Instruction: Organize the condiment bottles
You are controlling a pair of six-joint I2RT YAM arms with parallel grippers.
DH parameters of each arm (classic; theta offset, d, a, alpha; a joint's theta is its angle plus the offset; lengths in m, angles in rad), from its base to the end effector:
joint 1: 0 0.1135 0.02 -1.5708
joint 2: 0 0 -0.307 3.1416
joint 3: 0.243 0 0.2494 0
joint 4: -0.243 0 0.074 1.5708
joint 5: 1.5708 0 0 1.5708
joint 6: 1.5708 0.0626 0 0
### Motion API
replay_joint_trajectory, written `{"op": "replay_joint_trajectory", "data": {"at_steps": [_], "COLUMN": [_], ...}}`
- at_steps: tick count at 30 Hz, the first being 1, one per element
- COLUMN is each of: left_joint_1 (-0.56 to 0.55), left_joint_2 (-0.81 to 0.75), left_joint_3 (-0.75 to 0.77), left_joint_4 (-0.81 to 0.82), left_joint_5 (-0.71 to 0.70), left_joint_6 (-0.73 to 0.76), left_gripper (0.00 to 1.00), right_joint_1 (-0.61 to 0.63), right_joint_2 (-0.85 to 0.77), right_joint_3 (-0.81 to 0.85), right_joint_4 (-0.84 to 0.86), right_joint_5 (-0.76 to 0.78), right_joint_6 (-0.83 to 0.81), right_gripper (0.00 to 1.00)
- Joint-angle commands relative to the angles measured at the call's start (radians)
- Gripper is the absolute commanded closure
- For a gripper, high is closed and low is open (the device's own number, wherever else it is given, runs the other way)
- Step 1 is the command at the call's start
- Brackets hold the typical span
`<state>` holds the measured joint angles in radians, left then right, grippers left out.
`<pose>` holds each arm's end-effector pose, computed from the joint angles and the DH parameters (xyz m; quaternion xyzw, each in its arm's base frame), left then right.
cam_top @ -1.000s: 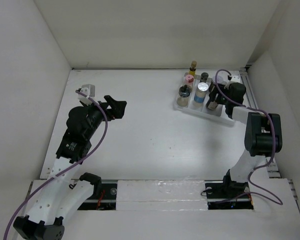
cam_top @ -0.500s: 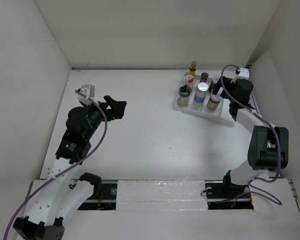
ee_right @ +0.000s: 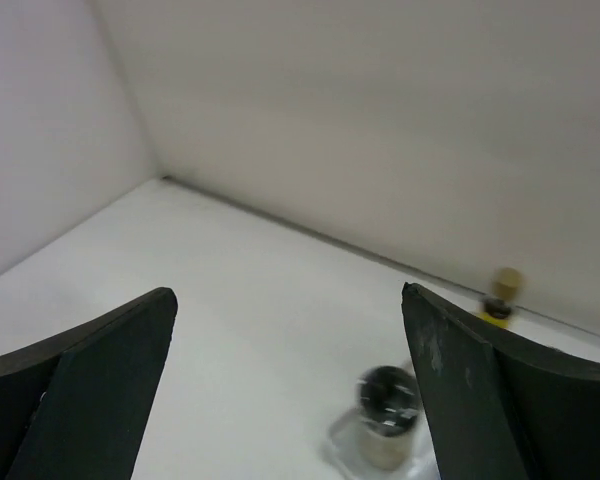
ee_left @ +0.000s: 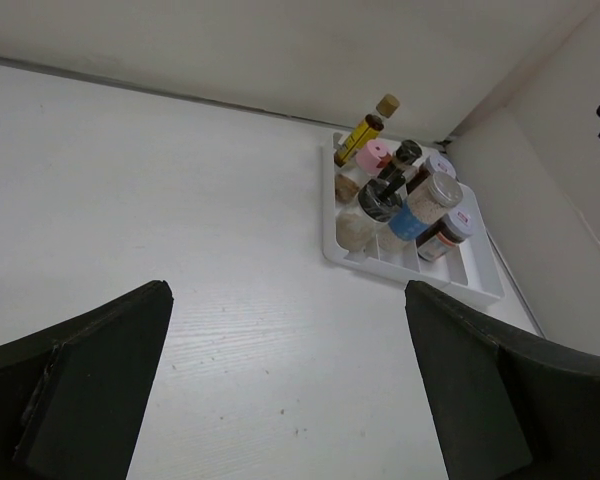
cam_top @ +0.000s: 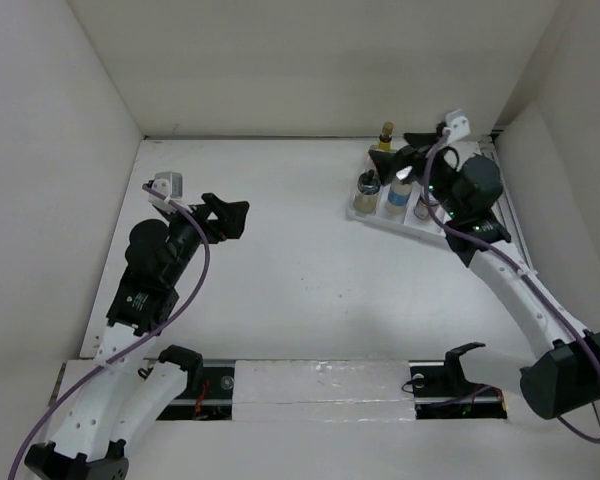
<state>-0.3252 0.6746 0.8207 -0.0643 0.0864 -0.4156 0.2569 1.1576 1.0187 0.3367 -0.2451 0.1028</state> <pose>0.1375 -0.0521 0.4110 0.0011 0.6777 -0.2932 0.6743 0.2639 0.0850 0.4471 -0.1427 0.6199 0.2136 0.7414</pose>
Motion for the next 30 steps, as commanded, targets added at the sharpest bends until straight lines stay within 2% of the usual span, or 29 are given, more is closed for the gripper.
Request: {"op": "replay_joint_trajectory", "data": {"at_steps": [1,3,8,12,19,30], "left_joint_1": [0.003,0.003,0.003,0.003,0.003,0.003], "left_joint_2": [-0.035,-0.049,-0.105,-0.115,-0.115,-0.106], "left_joint_3": [0.041,0.041,0.023,0.014,0.014,0.014], "left_joint_4": [0.046,0.057,0.057,0.057,0.057,0.066], "left_joint_5": [-0.02,-0.043,-0.077,-0.077,-0.068,-0.017], "left_joint_6": [0.015,0.006,0.006,-0.003,-0.003,-0.003], "left_gripper": [0.01,0.01,0.01,0.01,0.01,0.01], "right_joint_1": [0.174,0.31,0.484,0.522,0.574,0.584], "right_joint_2": [0.034,0.077,0.218,0.331,0.474,0.452], "right_joint_3": [0.089,0.098,0.098,0.069,-0.045,-0.026], "right_joint_4": [-0.048,-0.048,-0.048,-0.048,0.062,0.064], "right_joint_5": [-0.144,-0.167,-0.099,-0.109,-0.109,-0.042], "right_joint_6": [-0.061,-0.093,-0.138,-0.103,-0.06,-0.09], "right_gripper": [0.0,0.0,0.0,0.0,0.0,0.0]}}
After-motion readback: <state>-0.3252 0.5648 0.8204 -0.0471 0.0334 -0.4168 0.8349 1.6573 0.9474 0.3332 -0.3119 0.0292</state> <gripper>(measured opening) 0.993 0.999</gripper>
